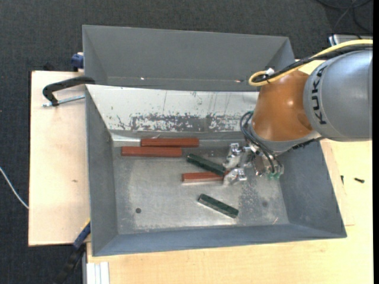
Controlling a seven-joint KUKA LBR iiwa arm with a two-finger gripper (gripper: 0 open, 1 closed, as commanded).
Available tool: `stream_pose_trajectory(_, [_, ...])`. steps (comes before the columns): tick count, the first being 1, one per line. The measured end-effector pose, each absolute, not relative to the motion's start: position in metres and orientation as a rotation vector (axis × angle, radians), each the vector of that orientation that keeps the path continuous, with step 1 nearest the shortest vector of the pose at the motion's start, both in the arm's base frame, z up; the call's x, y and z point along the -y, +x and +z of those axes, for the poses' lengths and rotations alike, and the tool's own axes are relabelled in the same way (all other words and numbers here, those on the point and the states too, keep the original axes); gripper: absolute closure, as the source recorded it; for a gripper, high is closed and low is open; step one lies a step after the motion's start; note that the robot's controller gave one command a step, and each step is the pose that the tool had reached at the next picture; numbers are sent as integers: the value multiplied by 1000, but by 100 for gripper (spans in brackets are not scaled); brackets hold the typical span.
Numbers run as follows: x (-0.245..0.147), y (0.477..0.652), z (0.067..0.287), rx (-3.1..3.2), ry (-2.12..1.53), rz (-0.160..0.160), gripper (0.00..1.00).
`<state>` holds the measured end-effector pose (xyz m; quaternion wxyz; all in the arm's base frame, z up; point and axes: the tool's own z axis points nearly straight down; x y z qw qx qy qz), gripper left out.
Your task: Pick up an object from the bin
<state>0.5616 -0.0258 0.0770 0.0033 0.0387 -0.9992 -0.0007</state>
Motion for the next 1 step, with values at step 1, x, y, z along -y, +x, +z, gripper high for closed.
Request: stream_pose_trajectory(1, [26, 562, 77, 3133, 121, -2, 100])
